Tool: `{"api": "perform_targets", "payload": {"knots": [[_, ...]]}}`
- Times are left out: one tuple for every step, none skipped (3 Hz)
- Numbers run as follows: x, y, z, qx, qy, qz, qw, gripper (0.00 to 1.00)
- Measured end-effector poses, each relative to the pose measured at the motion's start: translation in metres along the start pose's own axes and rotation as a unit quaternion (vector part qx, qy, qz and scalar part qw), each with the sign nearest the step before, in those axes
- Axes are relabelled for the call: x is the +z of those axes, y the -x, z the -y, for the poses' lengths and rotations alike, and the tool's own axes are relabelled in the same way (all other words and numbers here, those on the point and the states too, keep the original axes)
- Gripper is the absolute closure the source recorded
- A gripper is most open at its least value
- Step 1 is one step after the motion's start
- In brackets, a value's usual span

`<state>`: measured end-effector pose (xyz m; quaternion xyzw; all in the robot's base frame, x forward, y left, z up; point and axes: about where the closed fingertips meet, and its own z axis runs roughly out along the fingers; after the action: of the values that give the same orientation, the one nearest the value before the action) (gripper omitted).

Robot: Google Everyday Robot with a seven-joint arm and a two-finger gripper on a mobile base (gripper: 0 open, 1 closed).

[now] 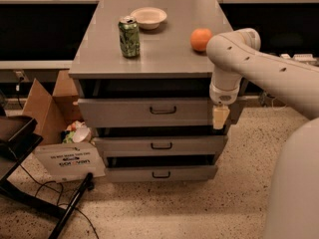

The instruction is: Open top drawer

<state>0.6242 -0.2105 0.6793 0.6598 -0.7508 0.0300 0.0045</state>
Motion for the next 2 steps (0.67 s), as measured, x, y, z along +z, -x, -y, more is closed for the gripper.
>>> {"api": "perform_targets", "payload": {"knots": [[-0.003, -0.01, -0.003, 0.01, -0.004, -0.004, 0.9999, 0.63], [-0.006, -0.019, -0.025, 0.023, 0.0, -0.008, 0.9997, 0.85]]}}
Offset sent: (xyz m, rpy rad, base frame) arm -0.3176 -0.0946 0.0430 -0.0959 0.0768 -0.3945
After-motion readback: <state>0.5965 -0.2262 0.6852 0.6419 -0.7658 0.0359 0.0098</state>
